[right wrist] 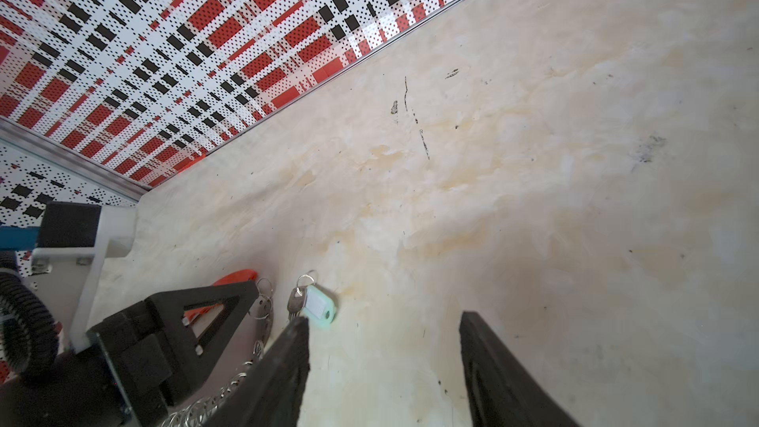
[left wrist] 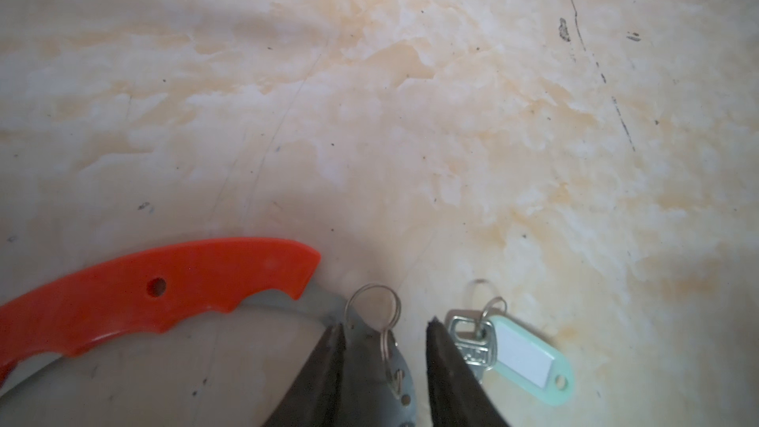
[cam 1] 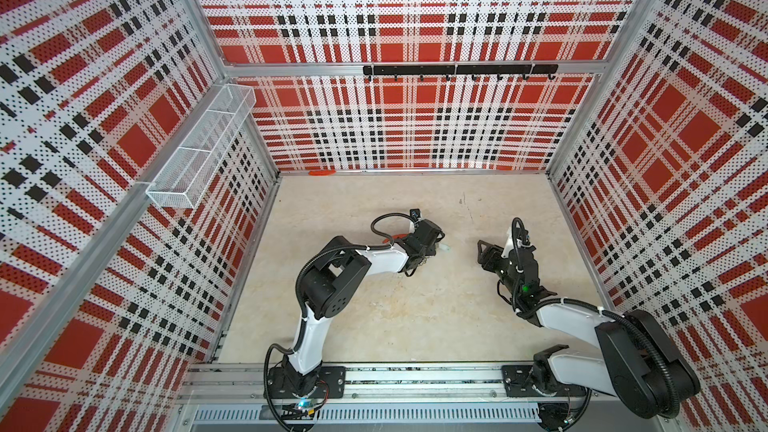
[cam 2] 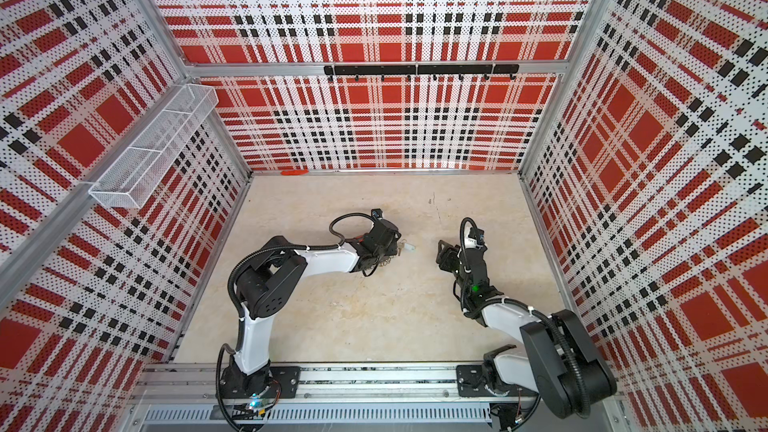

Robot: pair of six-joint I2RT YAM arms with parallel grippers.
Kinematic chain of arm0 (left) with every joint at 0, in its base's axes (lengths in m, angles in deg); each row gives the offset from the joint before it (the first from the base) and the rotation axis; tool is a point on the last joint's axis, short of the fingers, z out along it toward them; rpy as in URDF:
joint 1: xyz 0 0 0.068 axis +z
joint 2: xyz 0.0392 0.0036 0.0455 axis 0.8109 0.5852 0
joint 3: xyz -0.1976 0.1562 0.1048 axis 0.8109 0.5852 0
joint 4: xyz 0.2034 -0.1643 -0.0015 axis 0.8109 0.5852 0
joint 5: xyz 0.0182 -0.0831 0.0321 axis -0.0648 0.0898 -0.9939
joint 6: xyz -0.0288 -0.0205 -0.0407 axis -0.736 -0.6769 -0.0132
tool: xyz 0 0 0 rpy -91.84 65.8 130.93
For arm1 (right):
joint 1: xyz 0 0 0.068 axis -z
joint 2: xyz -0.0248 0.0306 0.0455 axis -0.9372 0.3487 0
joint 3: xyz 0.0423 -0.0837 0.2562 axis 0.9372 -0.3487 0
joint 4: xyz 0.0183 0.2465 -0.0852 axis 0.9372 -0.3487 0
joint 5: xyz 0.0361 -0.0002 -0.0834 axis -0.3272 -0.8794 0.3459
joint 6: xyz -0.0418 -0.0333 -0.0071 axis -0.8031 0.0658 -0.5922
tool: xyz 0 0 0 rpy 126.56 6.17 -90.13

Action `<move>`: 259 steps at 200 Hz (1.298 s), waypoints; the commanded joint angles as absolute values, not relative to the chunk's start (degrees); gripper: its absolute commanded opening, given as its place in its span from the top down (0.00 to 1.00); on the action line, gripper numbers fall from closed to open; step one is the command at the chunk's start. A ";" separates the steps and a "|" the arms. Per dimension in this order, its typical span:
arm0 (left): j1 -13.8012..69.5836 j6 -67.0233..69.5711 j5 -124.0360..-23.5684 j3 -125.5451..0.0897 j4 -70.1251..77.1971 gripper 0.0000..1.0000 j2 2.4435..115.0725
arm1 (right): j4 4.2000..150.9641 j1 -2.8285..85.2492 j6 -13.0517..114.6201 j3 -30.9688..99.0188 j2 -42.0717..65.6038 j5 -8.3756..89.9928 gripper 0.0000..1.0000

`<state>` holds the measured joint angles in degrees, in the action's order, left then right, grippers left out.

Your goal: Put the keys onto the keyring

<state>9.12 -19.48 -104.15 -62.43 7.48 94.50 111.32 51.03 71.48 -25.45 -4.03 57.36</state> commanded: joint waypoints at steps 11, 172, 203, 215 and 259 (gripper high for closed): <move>9.09 -20.44 -103.77 -64.41 9.17 0.64 94.20 | 112.83 51.40 71.00 -24.60 -4.40 57.72 0.38; 8.39 -21.14 -103.92 -65.79 10.17 0.65 96.47 | 112.68 51.40 71.00 -24.75 -5.11 57.80 0.39; 8.04 -21.41 -103.92 -65.62 10.15 0.67 96.74 | 112.68 51.40 71.03 -24.75 -5.19 57.85 0.39; 7.95 -21.49 -104.01 -65.52 10.15 0.69 96.92 | 112.75 51.39 71.02 -24.77 -5.17 57.85 0.39; 7.95 -21.76 -104.16 -65.35 10.16 0.71 97.07 | 112.73 51.33 71.03 -24.77 -5.19 57.98 0.39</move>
<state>8.34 -21.32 -103.16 -65.14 9.78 95.94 111.34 51.03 71.45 -25.45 -4.27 57.39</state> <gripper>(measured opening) 0.285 0.614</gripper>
